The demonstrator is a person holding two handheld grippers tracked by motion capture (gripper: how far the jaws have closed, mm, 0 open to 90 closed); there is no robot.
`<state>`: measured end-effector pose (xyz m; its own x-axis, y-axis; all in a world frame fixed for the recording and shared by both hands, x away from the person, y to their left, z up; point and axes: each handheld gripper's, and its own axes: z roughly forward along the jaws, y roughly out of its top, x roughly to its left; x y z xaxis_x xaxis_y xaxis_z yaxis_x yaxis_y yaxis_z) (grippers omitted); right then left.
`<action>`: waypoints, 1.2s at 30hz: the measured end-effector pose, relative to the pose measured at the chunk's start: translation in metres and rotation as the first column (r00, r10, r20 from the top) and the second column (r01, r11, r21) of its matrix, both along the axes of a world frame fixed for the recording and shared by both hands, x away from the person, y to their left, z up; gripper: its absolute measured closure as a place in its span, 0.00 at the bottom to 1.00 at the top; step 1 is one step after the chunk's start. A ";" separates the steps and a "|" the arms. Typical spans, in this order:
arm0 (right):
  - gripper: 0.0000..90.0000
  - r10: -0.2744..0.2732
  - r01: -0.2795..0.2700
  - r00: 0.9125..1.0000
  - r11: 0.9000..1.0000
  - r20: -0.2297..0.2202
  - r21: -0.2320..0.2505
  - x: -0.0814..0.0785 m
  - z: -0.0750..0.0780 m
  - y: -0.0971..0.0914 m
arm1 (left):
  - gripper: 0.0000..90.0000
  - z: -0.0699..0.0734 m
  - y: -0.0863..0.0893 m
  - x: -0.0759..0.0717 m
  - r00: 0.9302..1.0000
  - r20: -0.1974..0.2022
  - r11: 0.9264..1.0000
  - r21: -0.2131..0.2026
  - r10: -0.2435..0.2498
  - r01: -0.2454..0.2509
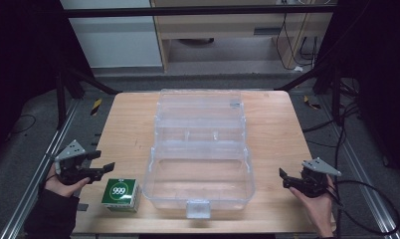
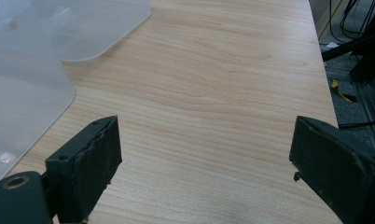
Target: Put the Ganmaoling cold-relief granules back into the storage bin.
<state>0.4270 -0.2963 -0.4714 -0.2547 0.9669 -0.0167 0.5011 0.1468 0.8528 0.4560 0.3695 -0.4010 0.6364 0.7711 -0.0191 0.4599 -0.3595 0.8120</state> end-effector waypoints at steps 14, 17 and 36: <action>0.09 0.012 -0.012 1.000 1.000 0.006 -0.018 0.000 -0.001 -0.001 | 0.21 0.021 -0.003 -0.004 0.984 -0.028 0.979 0.099 -0.174 0.176; 0.09 0.013 -0.013 1.000 1.000 0.003 -0.018 0.000 -0.002 -0.001 | 0.19 0.025 -0.005 -0.007 0.976 -0.037 0.969 0.120 -0.215 0.218; 0.08 0.026 -0.026 1.000 0.999 -0.001 -0.027 0.000 -0.003 -0.001 | 0.12 0.028 -0.022 -0.017 0.915 -0.114 0.883 0.239 -0.388 0.404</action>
